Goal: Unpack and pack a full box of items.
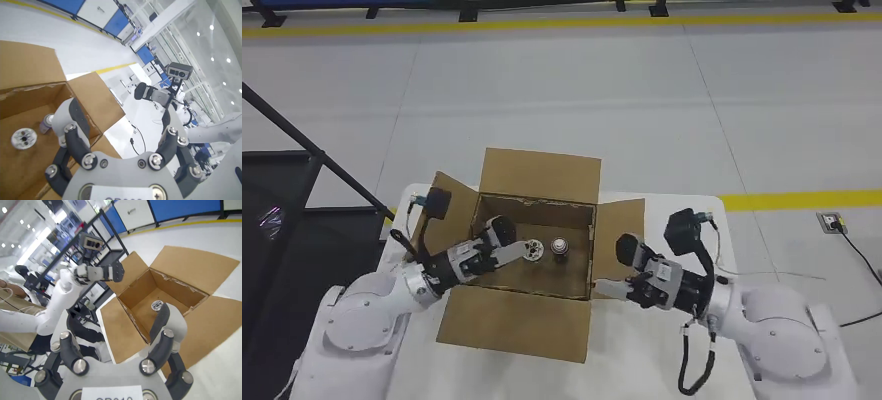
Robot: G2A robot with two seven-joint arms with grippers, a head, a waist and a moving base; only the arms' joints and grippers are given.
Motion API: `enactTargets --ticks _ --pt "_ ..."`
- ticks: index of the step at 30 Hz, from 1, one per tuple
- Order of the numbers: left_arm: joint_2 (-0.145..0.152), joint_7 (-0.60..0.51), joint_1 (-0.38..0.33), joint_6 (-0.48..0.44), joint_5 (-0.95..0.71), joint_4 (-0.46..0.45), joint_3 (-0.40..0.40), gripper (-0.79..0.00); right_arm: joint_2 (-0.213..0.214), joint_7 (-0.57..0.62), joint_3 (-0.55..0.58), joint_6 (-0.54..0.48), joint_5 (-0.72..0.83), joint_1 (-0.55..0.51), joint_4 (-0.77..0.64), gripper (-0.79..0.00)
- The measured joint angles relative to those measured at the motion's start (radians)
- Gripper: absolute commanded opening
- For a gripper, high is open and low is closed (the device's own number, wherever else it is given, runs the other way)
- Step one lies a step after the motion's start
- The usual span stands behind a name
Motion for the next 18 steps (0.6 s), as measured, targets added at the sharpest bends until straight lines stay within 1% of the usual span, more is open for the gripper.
enactTargets --ticks 1,4,7,8,10,13,18 --pt "0.005 0.008 0.053 -0.013 -0.013 -0.022 -0.057 0.0 -0.008 0.007 -0.069 0.032 -0.04 0.063 0.041 0.0" --pt "0.014 0.029 0.172 -0.051 -0.056 -0.046 -0.184 0.0 -0.035 -0.009 -0.236 0.103 -0.124 0.217 0.164 0.0" --pt "0.02 0.04 0.264 -0.089 -0.093 -0.043 -0.275 0.0 -0.067 -0.035 -0.377 0.167 -0.184 0.351 0.304 0.0" --pt "0.021 0.036 0.285 -0.102 -0.107 -0.039 -0.29 0.0 -0.072 -0.032 -0.409 0.18 -0.186 0.381 0.341 0.0" --pt "0.022 0.031 0.304 -0.116 -0.128 -0.034 -0.301 0.0 -0.073 -0.028 -0.427 0.181 -0.184 0.394 0.364 0.0" --pt "0.022 0.031 0.302 -0.114 -0.122 -0.035 -0.299 0.0 -0.072 -0.028 -0.406 0.178 -0.183 0.379 0.337 0.0" --pt "0.022 0.031 0.301 -0.114 -0.122 -0.035 -0.298 0.0 -0.072 -0.028 -0.406 0.178 -0.183 0.379 0.337 0.0"
